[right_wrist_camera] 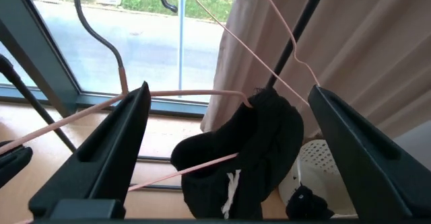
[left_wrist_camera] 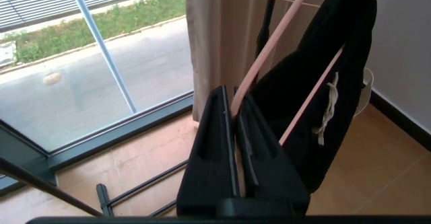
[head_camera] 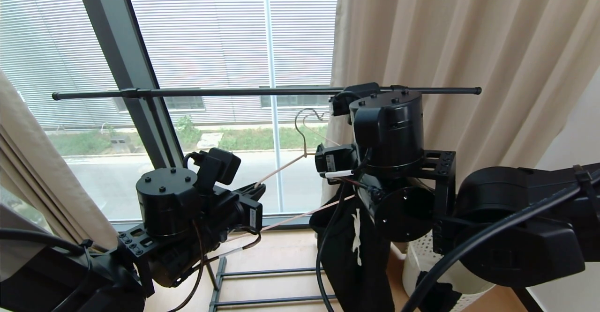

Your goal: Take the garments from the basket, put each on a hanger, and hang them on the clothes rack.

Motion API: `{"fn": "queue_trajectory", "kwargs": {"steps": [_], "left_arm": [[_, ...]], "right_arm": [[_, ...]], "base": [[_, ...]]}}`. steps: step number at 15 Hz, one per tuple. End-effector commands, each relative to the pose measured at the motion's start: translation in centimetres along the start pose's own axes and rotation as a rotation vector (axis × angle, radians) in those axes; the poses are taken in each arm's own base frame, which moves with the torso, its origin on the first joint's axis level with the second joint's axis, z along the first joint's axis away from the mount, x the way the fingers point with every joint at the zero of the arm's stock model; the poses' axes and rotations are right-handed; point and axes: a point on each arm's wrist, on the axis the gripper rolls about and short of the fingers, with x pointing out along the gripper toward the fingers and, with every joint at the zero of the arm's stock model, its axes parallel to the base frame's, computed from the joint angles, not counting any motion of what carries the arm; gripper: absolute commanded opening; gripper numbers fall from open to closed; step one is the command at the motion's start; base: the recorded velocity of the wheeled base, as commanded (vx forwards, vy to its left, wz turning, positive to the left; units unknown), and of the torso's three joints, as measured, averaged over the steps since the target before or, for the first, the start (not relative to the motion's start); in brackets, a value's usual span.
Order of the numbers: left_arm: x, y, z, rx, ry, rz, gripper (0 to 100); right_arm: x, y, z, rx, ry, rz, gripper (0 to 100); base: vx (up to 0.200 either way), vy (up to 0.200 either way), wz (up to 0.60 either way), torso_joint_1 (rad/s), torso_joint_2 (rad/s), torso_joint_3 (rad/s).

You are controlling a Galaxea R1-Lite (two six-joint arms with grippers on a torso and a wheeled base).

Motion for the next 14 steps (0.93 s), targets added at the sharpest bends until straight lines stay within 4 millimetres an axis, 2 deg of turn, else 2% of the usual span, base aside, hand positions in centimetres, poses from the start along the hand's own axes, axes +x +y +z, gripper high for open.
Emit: {"fn": "queue_trajectory", "kwargs": {"steps": [1, 4, 6, 8, 9, 14], "left_arm": [[0.0, 0.0, 0.0, -0.001, -0.001, 0.002, 0], [0.1, 0.1, 0.1, 0.000, -0.004, 0.003, 0], [0.1, 0.1, 0.2, -0.002, -0.008, 0.003, 0], [0.1, 0.1, 0.2, 0.000, -0.008, 0.003, 0], [0.1, 0.1, 0.2, -0.002, -0.008, 0.005, 0], [0.2, 0.1, 0.4, -0.001, -0.014, 0.003, 0]], "right_arm": [[0.3, -1.7, -1.1, -0.089, 0.034, -0.031, 100], [0.8, -3.4, -2.7, -0.209, 0.089, -0.060, 100], [2.3, -3.9, -3.8, -0.241, 0.130, -0.096, 100], [3.1, -3.9, -4.6, -0.264, 0.160, -0.109, 100], [4.2, -3.8, -5.7, -0.286, 0.192, -0.126, 100], [6.4, -2.4, -7.6, -0.295, 0.225, -0.133, 100]], "base": [[0.000, 0.000, 0.00, 0.000, 0.00, 0.000], [0.000, 0.000, 0.00, 0.000, 0.00, 0.000], [0.000, 0.000, 0.00, 0.000, 0.00, 0.000], [0.000, 0.000, 0.00, 0.000, 0.00, 0.000], [0.000, 0.000, 0.00, 0.000, 0.00, 0.000], [0.000, 0.000, 0.00, 0.000, 0.00, 0.000]]}}
